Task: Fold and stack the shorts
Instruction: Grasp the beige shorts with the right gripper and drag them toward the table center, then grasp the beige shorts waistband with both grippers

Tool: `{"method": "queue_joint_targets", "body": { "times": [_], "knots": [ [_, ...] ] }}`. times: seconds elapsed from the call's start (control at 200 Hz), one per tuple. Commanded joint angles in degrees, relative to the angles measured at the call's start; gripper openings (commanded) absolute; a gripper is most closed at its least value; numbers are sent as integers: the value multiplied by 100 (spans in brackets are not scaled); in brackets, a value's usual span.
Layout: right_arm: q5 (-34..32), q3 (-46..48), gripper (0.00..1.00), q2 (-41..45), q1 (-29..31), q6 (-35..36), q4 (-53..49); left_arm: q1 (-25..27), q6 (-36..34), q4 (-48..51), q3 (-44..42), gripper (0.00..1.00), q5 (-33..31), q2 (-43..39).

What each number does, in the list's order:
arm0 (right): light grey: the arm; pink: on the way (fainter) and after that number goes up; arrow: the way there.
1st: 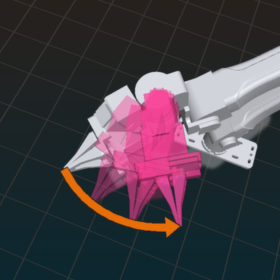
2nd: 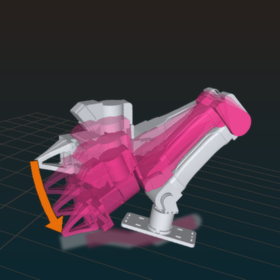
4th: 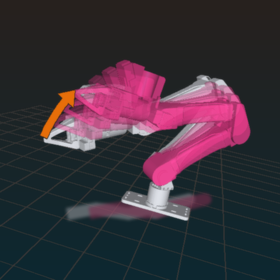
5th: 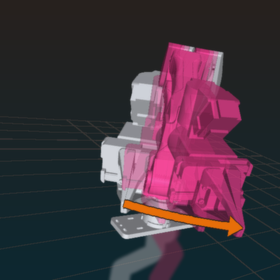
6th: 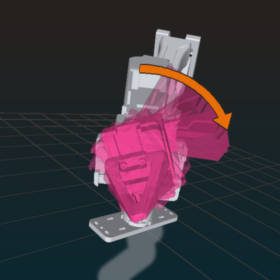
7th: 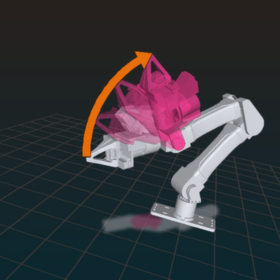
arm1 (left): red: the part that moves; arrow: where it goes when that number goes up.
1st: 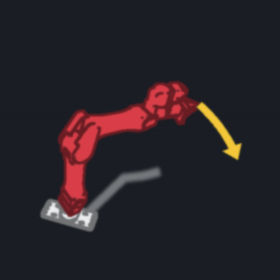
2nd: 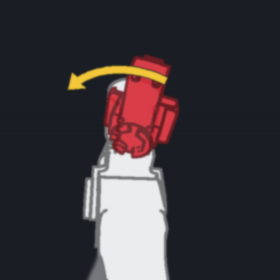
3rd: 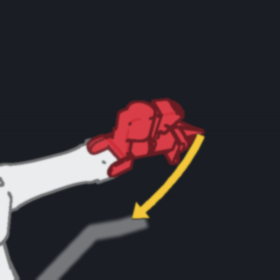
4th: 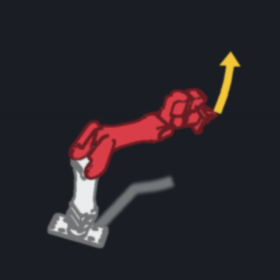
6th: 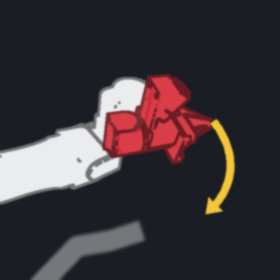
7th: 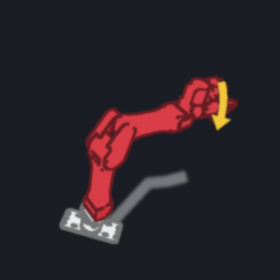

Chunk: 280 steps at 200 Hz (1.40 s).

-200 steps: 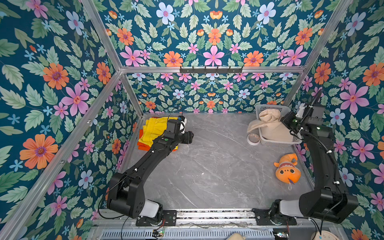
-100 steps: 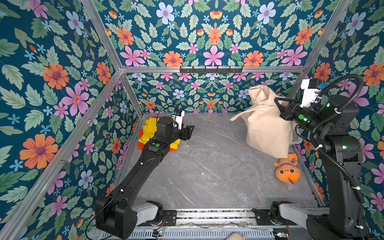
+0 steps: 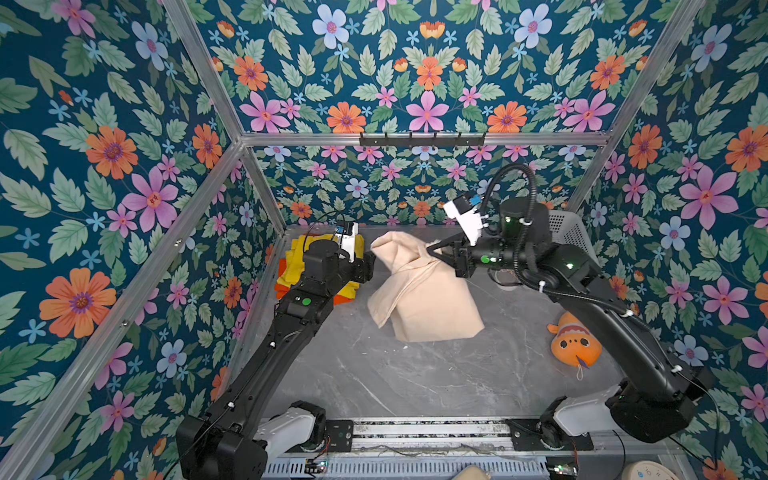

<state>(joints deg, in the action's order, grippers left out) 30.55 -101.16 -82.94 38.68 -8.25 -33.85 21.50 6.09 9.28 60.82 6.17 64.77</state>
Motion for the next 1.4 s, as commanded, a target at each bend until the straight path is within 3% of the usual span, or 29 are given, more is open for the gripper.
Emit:
{"method": "queue_joint_targets", "body": {
  "times": [0.0,0.1,0.235,0.3,0.395,0.435,0.565,0.76,0.94,1.04,1.25,1.395],
  "knots": [
    [295,280,0,-108,34,-24,727,4,42,48,35,69,-321,-48],
    [10,1199,0,-26,-110,-343,1147,8,18,76,-25,70,-403,-58],
    [-70,2389,0,19,-899,-1278,1582,11,-37,178,-144,70,-251,33],
    [-489,2760,32,32,-1215,-1461,1439,8,-44,203,-240,70,-92,125],
    [-1137,2895,58,103,-1579,-1508,738,6,14,327,-322,69,291,315],
    [-1416,2861,65,191,-1671,-1477,432,4,39,394,-365,69,467,395],
    [-2315,2720,66,635,-1705,-1108,-299,5,110,427,-710,69,774,551],
    [-2343,2940,67,808,-1248,-1183,-570,4,410,319,-1188,69,973,833],
    [-1991,2658,69,-91,-693,-1075,-526,-49,1136,434,-1130,72,425,1441],
    [-1955,2622,69,-582,-467,-906,64,-198,1502,455,-1024,73,660,1827],
    [-1973,2269,67,-2055,-466,-1403,651,-361,1952,56,-922,72,1056,2273],
    [-1830,2682,63,-2421,-400,-1842,1051,-342,1999,-155,-529,71,1407,2810]
  ]
}}
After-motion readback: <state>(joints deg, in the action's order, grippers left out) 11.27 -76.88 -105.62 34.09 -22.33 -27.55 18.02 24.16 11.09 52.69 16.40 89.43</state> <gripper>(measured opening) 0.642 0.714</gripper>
